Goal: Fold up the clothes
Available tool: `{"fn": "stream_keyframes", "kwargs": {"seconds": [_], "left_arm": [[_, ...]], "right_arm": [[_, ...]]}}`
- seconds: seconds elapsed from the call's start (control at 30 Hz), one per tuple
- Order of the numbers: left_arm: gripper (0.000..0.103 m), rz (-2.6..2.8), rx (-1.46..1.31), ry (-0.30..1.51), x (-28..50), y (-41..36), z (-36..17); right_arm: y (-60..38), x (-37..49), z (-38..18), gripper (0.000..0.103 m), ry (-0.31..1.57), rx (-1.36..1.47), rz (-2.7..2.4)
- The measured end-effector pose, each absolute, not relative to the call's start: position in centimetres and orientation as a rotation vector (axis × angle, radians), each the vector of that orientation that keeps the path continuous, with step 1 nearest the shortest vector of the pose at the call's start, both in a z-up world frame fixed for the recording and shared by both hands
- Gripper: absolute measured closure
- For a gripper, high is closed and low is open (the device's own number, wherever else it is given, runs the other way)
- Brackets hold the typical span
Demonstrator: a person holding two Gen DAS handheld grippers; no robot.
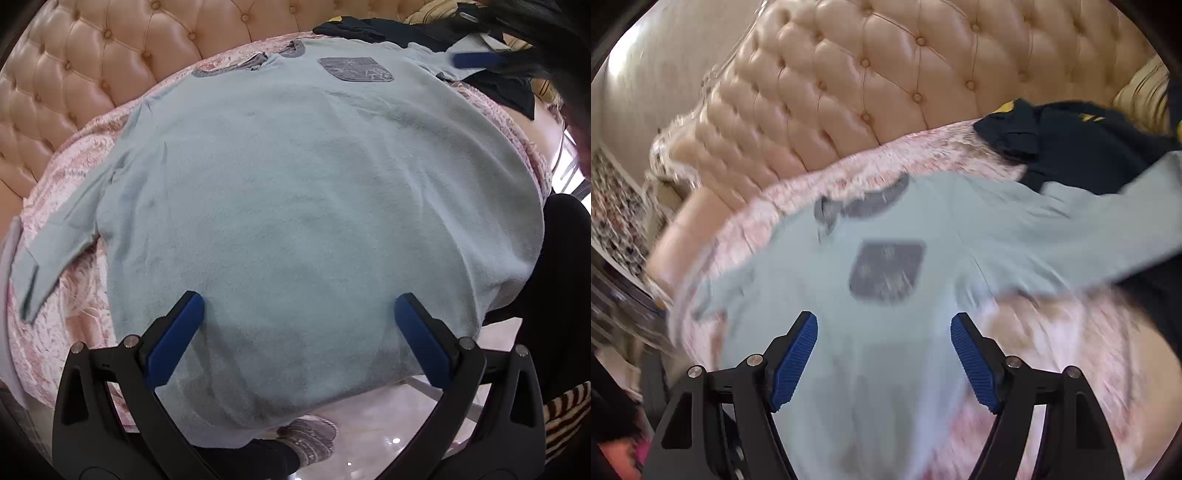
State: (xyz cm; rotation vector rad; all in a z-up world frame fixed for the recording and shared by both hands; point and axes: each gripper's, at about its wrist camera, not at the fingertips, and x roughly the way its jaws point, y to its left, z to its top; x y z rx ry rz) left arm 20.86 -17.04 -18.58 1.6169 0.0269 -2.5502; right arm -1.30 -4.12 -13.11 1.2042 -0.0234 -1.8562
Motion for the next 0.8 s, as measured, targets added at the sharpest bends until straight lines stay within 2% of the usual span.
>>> {"fn": "stream_keyframes", "kwargs": {"seconds": [0.1, 0.17, 0.2, 0.4, 0.67, 0.8], "left_arm": [[0.0, -2.558, 1.614, 0.015, 21.2, -16.9, -18.6], [0.0, -2.567, 1.605, 0.016, 21.4, -16.9, -18.6], [0.0, -2.571, 1.601, 0.016, 21.5, -16.9, -18.7], [0.0, -2.574, 1.592, 0.024, 21.5, -17.0, -18.7], [0.0, -2.579, 1.585, 0.024, 21.6, -17.0, -18.7], [0.0, -2.579, 1.596, 0.029, 21.5, -17.0, -18.7]], "right_arm": [[-6.6, -3.8, -14.6, 0.027, -0.008, 1.263, -1.846], [-7.9, -4.7, -16.0, 0.03, 0.125, 1.324, -1.889], [-8.4, -5.1, -16.5, 0.036, 0.181, 1.342, -1.903], [-9.3, -5.7, -16.7, 0.037, 0.324, 1.297, -1.926], [-7.3, -1.0, -13.9, 0.034, 0.162, 1.204, -1.893], [-7.5, 3.2, -15.0, 0.028, 0.254, 1.193, -1.797]]}}
